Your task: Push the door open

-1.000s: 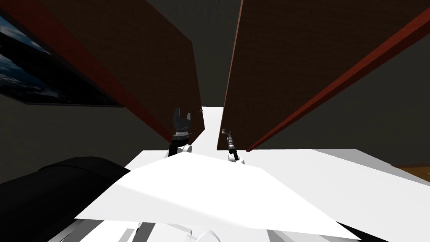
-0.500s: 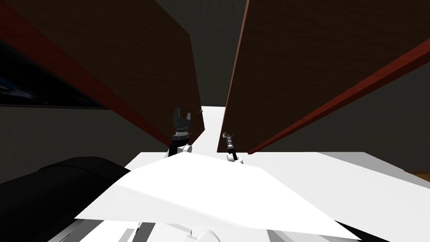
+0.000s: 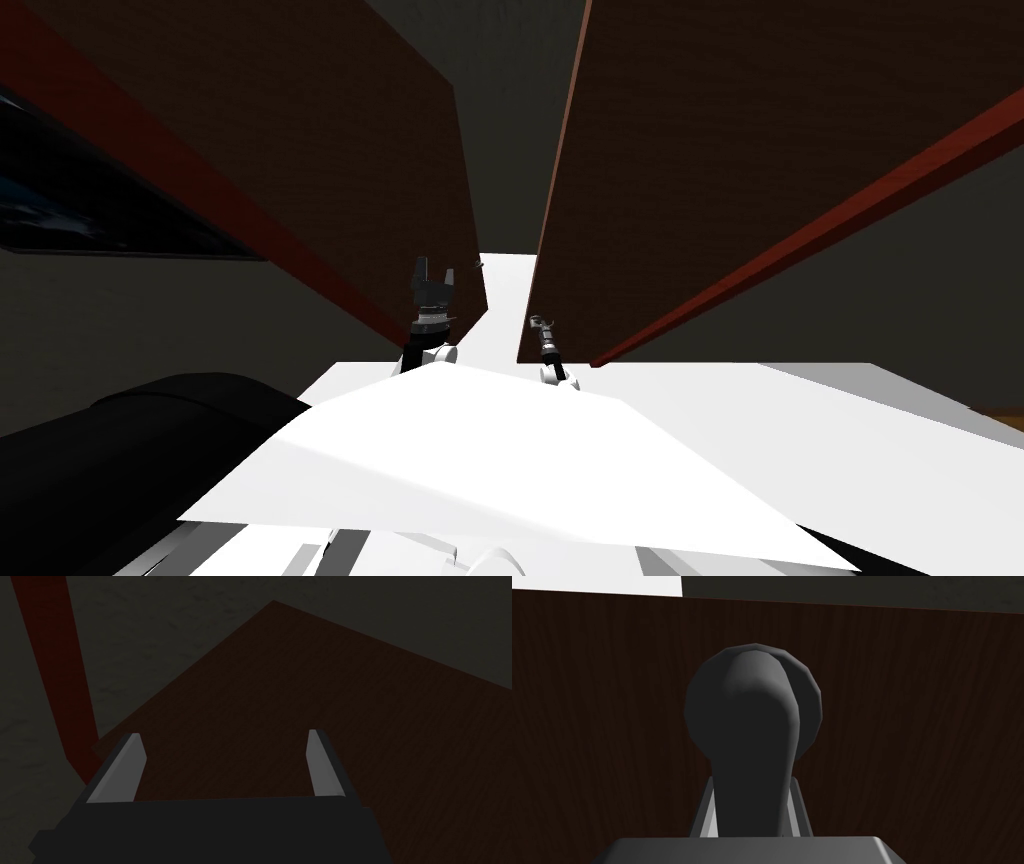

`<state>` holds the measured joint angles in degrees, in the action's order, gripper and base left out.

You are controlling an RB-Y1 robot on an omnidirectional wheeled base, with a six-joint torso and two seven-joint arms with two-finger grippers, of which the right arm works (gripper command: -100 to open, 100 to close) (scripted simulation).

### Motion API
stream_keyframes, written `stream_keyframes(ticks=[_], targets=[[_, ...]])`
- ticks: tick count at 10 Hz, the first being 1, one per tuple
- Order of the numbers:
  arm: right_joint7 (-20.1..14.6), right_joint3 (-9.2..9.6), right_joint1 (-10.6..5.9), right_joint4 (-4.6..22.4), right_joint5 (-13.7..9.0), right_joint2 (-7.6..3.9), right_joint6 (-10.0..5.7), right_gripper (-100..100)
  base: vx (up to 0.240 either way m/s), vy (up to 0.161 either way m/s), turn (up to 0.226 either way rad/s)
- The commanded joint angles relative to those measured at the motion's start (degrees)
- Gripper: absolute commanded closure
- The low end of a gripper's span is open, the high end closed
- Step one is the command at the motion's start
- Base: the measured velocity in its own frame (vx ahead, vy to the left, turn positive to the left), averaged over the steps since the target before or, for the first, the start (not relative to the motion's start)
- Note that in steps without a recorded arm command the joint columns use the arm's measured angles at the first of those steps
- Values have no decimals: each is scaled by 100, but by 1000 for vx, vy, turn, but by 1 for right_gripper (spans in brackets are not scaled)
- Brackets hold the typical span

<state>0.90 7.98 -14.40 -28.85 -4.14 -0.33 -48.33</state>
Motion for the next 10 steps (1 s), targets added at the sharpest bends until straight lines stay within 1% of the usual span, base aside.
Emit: stream_keyframes(ticks=[1,3,4,5,6,7,8,10], targets=[[-8,-66,4,0,4,-81,2,100,112,33,-51],[-16,-136,7,0,8,-151,4,100,153,101,-69],[-16,-136,7,0,8,-151,4,100,98,58,-30],[-24,-203,11,1,12,-207,6,100,116,40,-36],[-27,-227,12,1,13,-226,7,100,157,59,-53],[-27,-227,12,1,13,-226,7,100,117,46,-16],[-27,-227,12,217,13,-226,7,100,59,16,0],[-27,-227,12,187,13,-226,7,100,-2,0,8]])
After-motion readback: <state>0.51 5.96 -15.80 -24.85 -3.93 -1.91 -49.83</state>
